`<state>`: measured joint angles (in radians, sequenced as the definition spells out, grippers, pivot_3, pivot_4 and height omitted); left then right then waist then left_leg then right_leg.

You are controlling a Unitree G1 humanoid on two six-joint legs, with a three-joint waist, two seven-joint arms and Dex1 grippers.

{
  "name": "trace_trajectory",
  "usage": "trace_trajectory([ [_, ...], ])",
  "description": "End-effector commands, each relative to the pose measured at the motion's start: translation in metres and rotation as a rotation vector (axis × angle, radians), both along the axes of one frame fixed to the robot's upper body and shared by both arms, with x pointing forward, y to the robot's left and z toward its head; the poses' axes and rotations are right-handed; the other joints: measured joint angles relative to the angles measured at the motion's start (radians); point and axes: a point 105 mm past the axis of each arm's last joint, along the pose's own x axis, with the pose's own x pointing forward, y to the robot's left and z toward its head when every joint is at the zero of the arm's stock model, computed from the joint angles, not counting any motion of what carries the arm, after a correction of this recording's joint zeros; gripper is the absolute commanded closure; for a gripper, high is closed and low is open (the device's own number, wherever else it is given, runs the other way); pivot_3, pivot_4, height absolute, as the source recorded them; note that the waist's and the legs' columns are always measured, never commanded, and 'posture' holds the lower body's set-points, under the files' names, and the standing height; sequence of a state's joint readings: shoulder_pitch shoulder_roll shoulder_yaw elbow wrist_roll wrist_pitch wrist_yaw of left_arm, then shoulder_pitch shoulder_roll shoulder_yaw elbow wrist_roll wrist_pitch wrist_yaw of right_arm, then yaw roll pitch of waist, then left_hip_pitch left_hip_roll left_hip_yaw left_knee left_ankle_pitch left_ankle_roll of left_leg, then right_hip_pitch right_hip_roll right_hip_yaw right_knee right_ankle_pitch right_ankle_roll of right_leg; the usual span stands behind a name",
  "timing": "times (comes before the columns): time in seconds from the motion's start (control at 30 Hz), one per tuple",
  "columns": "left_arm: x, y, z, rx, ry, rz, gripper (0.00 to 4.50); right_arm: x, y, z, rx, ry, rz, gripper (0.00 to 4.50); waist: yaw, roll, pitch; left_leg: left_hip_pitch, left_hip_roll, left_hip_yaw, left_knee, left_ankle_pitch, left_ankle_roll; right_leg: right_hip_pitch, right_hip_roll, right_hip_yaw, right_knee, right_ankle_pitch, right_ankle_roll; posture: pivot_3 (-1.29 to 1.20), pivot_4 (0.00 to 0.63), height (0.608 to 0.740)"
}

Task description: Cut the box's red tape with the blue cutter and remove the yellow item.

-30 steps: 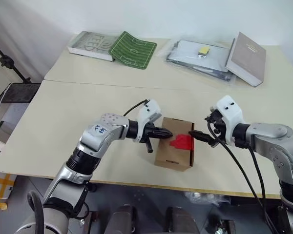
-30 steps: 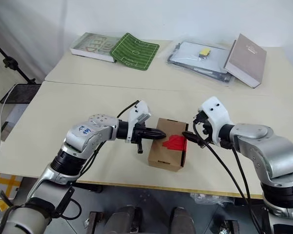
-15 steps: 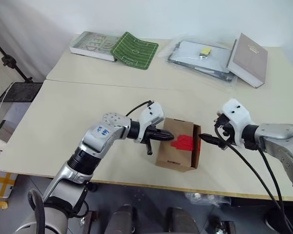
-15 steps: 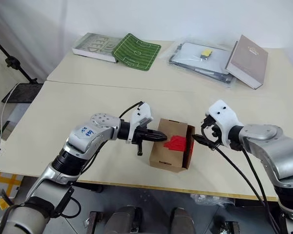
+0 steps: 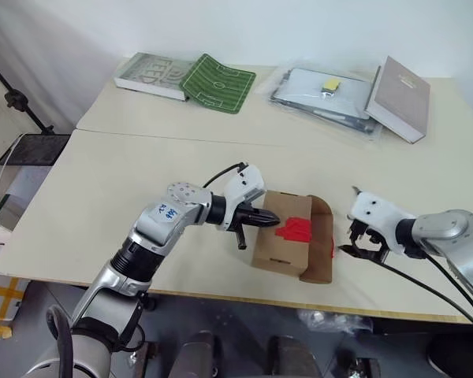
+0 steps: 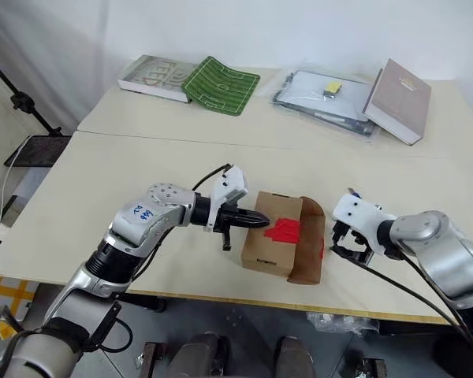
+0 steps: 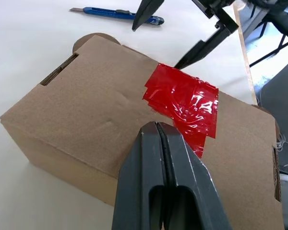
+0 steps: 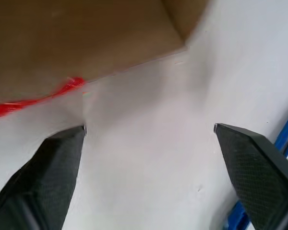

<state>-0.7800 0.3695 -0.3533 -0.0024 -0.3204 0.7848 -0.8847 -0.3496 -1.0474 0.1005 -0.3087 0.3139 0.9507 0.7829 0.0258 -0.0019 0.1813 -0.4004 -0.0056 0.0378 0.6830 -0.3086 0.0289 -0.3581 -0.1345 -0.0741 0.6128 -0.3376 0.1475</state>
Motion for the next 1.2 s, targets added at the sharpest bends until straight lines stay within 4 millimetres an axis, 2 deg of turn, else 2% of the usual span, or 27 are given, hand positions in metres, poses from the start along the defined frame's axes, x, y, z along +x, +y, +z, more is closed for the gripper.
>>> trace_trajectory([
  [0.03,0.005,0.005,-0.009,0.035,0.011,0.050,4.50,-0.004,0.002,0.020,0.212,0.060,-0.100,0.03,0.000,0.000,0.000,0.000,0.000,0.000,0.000,0.000,0.000,0.000,0.000,0.000,0.000,0.000,0.000,0.00,0.150,0.740],
  [0.23,0.004,0.003,-0.010,0.030,0.016,0.050,4.50,-0.008,0.012,0.017,0.504,0.236,-0.218,0.03,-0.001,0.000,0.000,0.000,0.000,-0.001,0.000,0.000,0.000,0.000,0.000,0.000,0.000,0.001,-0.001,0.00,0.150,0.740],
  [0.33,0.003,0.002,-0.010,0.027,0.018,0.048,4.50,-0.002,0.021,0.013,0.602,0.277,-0.238,0.03,-0.002,0.000,0.000,0.000,0.000,0.000,0.000,0.000,0.000,0.000,0.000,0.000,0.000,0.001,-0.001,0.00,0.150,0.740],
  [0.47,0.003,0.001,-0.010,0.028,0.014,0.048,4.50,0.009,0.029,0.018,0.722,0.296,-0.248,0.03,-0.003,0.001,0.000,0.000,0.000,0.000,0.000,0.000,0.000,-0.001,0.000,0.000,0.001,0.001,-0.001,0.00,0.150,0.740],
  [0.57,0.004,0.002,-0.009,0.026,0.009,0.052,4.50,0.012,0.022,0.018,0.664,0.269,-0.283,0.03,-0.002,0.001,0.000,-0.001,0.000,0.000,0.000,0.000,0.000,-0.002,0.000,0.000,0.001,0.001,-0.001,0.00,0.150,0.740],
  [0.73,0.004,0.002,-0.008,0.026,0.003,0.055,4.50,0.006,0.003,0.034,0.600,0.199,-0.317,0.03,-0.002,0.001,0.000,-0.002,-0.001,0.000,0.000,0.000,0.000,-0.003,0.000,0.000,0.001,0.001,-0.001,0.00,0.150,0.740],
  [0.83,0.003,0.001,-0.009,0.027,0.003,0.049,4.50,0.005,0.005,0.053,0.631,0.157,-0.298,0.03,-0.002,0.001,0.000,-0.002,0.000,0.000,0.000,0.000,0.000,-0.002,0.000,0.000,0.001,0.001,-0.001,0.00,0.150,0.740],
  [0.9,0.002,0.000,-0.009,0.026,0.003,0.044,4.50,0.004,0.010,0.056,0.641,0.154,-0.285,0.03,-0.004,0.001,0.000,-0.002,0.000,0.001,0.000,0.000,0.000,-0.003,0.000,0.000,0.001,0.001,-0.001,0.00,0.150,0.740],
  [1.03,0.001,-0.003,-0.009,0.023,0.002,0.031,4.50,0.004,0.015,0.049,0.649,0.174,-0.283,0.03,-0.003,0.001,0.000,-0.002,0.000,0.000,0.000,0.000,0.000,-0.003,0.000,0.000,0.001,0.001,-0.001,0.00,0.150,0.740],
  [1.2,0.001,-0.006,-0.008,0.020,-0.001,0.024,4.50,0.002,0.014,0.021,0.653,0.256,-0.320,0.03,0.000,0.001,0.000,-0.002,0.000,0.000,-0.001,0.000,0.000,-0.003,0.000,0.000,0.000,0.001,-0.001,0.00,0.150,0.740],
])
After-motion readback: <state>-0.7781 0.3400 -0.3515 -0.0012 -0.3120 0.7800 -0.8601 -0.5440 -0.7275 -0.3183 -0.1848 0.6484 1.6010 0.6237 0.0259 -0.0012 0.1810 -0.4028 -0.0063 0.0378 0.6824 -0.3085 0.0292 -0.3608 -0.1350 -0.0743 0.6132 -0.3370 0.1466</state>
